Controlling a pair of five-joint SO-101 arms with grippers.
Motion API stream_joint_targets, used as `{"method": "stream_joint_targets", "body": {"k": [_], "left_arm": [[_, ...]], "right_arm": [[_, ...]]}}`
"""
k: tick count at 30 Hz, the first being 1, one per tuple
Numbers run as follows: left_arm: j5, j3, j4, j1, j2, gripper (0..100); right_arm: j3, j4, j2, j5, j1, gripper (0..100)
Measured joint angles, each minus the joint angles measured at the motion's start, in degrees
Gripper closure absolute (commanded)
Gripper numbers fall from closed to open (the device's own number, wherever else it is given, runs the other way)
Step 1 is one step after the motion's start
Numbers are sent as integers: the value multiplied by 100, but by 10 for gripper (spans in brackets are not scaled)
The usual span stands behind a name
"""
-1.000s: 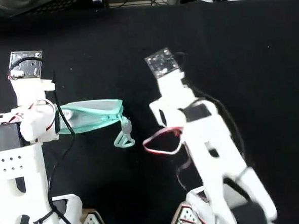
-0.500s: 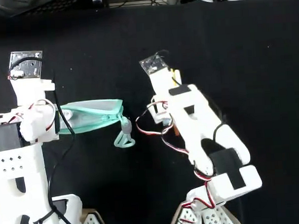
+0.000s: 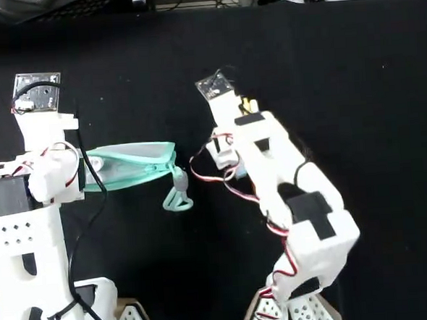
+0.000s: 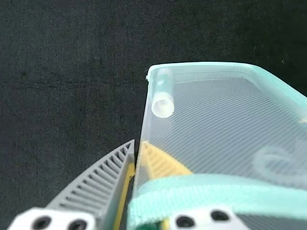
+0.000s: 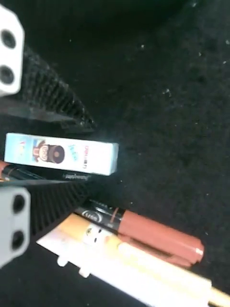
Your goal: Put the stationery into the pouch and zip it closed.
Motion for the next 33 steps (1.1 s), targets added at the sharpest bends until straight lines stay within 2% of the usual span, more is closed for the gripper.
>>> {"method": "stream_joint_targets", "body": {"k": [11, 17, 22, 28, 33], "left_arm": [[0, 0, 0, 0, 0, 970], [0, 0, 0, 0, 0, 970], [0, 0, 0, 0, 0, 970], [0, 0, 0, 0, 0, 970], [0, 0, 0, 0, 0, 970]], "right_arm": [[-1820, 1547, 976, 62, 9, 855], [-3086, 2585, 1873, 237, 35, 983], [-3701, 2813, 2268, 246, 44, 986], [-3798, 3095, 1996, 246, 35, 986], [-3727, 3631, 607, 255, 44, 986]]}}
